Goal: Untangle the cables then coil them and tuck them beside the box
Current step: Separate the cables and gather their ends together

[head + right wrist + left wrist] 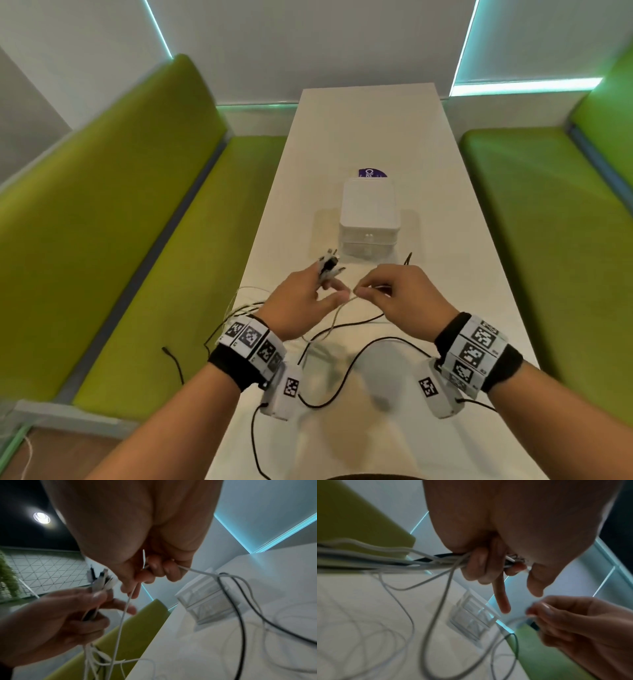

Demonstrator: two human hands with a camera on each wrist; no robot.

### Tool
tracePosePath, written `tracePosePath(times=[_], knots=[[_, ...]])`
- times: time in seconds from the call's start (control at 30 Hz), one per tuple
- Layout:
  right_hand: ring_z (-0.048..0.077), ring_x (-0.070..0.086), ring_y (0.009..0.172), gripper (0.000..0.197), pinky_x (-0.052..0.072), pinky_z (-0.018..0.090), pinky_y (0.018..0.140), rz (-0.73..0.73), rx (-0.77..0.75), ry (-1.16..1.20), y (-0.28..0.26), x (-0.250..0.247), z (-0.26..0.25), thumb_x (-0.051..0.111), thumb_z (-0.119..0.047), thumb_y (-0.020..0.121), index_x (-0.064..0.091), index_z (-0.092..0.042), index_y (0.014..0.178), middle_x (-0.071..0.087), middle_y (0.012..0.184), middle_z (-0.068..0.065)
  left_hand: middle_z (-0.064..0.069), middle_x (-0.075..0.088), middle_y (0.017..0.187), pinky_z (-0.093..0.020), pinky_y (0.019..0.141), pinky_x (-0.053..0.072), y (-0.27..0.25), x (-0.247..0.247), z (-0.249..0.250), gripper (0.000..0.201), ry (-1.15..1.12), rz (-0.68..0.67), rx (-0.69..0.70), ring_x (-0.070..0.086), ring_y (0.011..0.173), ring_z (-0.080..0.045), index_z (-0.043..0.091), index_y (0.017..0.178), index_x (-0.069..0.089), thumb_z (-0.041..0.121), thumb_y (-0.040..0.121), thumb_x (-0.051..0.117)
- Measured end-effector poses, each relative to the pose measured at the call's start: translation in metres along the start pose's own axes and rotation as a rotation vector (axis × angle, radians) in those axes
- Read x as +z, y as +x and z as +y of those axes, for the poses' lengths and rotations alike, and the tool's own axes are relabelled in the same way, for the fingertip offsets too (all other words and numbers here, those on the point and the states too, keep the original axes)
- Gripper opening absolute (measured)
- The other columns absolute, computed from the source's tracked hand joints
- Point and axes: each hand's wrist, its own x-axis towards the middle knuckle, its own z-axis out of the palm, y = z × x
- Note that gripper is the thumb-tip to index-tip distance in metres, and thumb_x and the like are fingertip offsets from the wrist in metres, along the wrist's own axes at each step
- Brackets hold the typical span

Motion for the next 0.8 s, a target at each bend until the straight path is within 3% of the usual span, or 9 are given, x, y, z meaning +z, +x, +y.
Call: tracePosePath(times=[0.07,0.17,0.23,0.33,0.43,0.53,0.67,0.73,0.8], knots=[[0.003,0.063,0.077,0.006,0.048,0.022,0.072,0.051,-0.033,0.036,0.002,0.007,-0.008,0.073,-0.028,0.091,0.078,-0.026,0.088,0.070,0.079,-0.014,0.014,0.073,0.085,-0.025,0.082,0.050,0.000,0.010,0.013,0.015,-0.137,-0.082,0.019,0.065,0.084,0.006,0.037,0.106,0.056,0.035,0.094,0.065],[0.007,0.047,0.054,0.025,0.036,0.019,0.055,0.133,0.046,0.046,0.004,0.002,-0.008,0.075,-0.047,0.085,0.069,-0.027,0.071,0.051,0.052,-0.010,0.000,0.067,0.086,-0.024,0.068,0.047,-0.001,0.006,0.017,0.012,-0.289,0.031,-0.048,0.065,0.084,-0.007,0.019,0.102,0.061,0.028,0.096,0.065],[0.009,0.048,0.052,0.043,0.037,0.021,0.055,0.077,0.099,-0.050,0.001,-0.006,-0.002,0.066,-0.057,0.088,0.066,-0.024,0.061,0.050,0.046,-0.009,0.000,0.065,0.075,-0.029,0.062,0.043,-0.002,-0.006,0.008,0.014,-0.288,0.113,-0.081,0.063,0.072,-0.008,0.021,0.095,0.062,0.035,0.095,0.065],[0.010,0.050,0.056,0.032,0.044,0.033,0.062,0.059,0.072,-0.072,-0.005,-0.018,0.007,0.062,-0.039,0.096,0.068,-0.024,0.067,0.057,0.054,-0.007,0.010,0.068,0.086,-0.031,0.072,0.050,-0.001,-0.023,-0.014,0.020,-0.067,0.187,-0.163,0.064,0.081,-0.010,0.028,0.104,0.062,0.046,0.093,0.064],[0.002,0.057,0.073,0.019,0.045,0.029,0.069,0.050,0.001,-0.077,-0.002,-0.022,0.011,0.060,-0.019,0.096,0.073,-0.028,0.087,0.065,0.077,-0.019,0.009,0.059,0.078,-0.031,0.057,0.043,0.000,-0.032,-0.024,0.029,0.279,0.236,-0.229,0.059,0.071,-0.019,0.020,0.099,0.054,0.047,0.093,0.063],[-0.002,0.060,0.076,0.016,0.045,0.025,0.071,0.007,-0.006,-0.173,0.000,-0.013,0.008,0.064,-0.028,0.096,0.077,-0.036,0.097,0.066,0.077,-0.022,0.013,0.054,0.089,-0.031,0.057,0.039,0.000,-0.028,-0.010,0.034,0.478,0.247,-0.109,0.058,0.071,-0.016,0.024,0.097,0.041,0.049,0.092,0.063],[0.006,0.052,0.056,0.011,0.039,0.027,0.061,0.097,0.062,-0.189,0.001,-0.002,-0.006,0.073,-0.046,0.087,0.078,-0.037,0.087,0.055,0.052,-0.012,0.017,0.053,0.081,-0.021,0.061,0.040,-0.001,-0.003,0.018,0.032,0.252,0.134,0.133,0.052,0.063,-0.001,0.024,0.109,0.053,0.049,0.092,0.064],[0.007,0.050,0.053,0.011,0.038,0.025,0.059,0.144,0.060,-0.048,0.001,0.002,-0.011,0.078,-0.044,0.082,0.078,-0.034,0.082,0.055,0.050,-0.014,0.016,0.060,0.076,-0.016,0.060,0.040,-0.001,0.007,0.022,0.020,0.026,0.066,0.145,0.058,0.065,-0.001,0.031,0.104,0.052,0.040,0.093,0.066],[0.006,0.048,0.052,0.018,0.036,0.023,0.056,0.188,0.085,0.021,0.001,0.003,-0.010,0.082,-0.047,0.075,0.072,-0.033,0.077,0.051,0.049,-0.014,0.011,0.069,0.076,-0.024,0.069,0.049,-0.001,0.008,0.021,0.018,-0.179,0.010,0.087,0.066,0.073,-0.004,0.030,0.095,0.050,0.033,0.093,0.068]])
